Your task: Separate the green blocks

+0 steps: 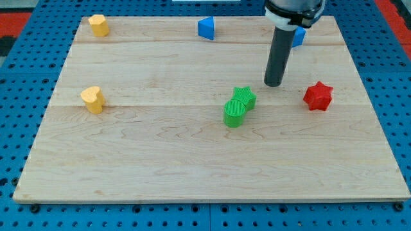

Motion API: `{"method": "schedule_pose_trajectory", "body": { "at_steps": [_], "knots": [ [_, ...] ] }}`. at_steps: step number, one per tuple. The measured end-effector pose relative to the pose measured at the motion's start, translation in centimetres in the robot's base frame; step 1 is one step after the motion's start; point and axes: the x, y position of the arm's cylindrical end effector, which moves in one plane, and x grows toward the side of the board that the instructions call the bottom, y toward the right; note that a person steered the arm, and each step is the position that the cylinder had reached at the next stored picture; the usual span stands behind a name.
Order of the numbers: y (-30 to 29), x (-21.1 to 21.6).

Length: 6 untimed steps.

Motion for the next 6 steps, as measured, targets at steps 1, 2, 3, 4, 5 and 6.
{"method": "schedule_pose_trajectory", "body": {
  "at_steps": [1,2,3,4,5,6],
  "knots": [
    [-2.4,2.7],
    [-6.8,4.6],
    [-11.2,3.7],
    [-13.9,4.2],
    [-18.8,7.4],
    [-19.1,5.0]
  ]
}}
